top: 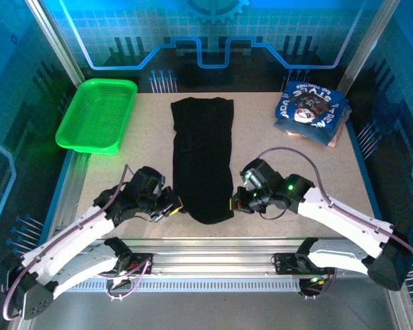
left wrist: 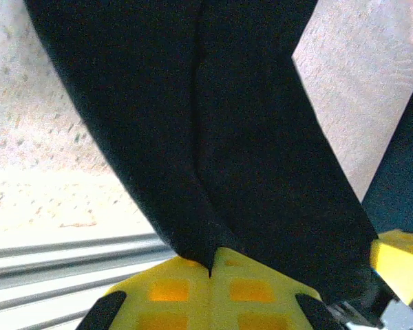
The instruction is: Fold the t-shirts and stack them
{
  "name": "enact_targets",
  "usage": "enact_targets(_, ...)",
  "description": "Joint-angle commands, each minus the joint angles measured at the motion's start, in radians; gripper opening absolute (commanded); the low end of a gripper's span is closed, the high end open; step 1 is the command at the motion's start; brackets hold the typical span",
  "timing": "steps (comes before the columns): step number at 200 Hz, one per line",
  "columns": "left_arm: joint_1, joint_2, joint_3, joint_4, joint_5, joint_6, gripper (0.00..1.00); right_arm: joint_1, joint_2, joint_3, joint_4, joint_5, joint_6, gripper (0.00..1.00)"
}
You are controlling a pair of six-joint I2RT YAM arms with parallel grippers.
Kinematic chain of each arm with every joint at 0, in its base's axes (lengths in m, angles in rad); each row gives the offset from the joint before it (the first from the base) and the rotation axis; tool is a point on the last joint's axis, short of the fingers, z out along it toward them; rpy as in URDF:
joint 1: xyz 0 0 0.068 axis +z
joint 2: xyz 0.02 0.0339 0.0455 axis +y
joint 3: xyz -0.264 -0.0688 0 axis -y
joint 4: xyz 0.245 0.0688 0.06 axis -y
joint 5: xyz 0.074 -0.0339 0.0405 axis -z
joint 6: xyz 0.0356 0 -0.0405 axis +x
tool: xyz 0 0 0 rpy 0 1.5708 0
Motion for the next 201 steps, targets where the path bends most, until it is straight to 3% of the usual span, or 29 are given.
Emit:
enact_targets(1, 0.093, 0.076, 0.087, 0.04, 0.057, 0.08, 0.0, -0.085, 0.066, 0.103, -0.05, -0.065, -0.115, 0.0)
enact_targets(38, 0.276, 0.267, 0.236, 0.054, 0.141, 0.218, 0.0, -0.231, 0.229, 0.236, -0.049, -0.131, -0.219, 0.0)
enact_targets(87, 0.415, 0.534, 0.466, 0.028, 0.201, 0.38, 0.0, -0.349, 0.481, 0.444, -0.064, -0.167, -0.318, 0.0)
enact_targets(201, 0.495, 1.061, 0.784, 0.029, 0.273, 0.514, 0.0, -0.429, 0.979, 0.796, -0.104, -0.177, -0.375, 0.0)
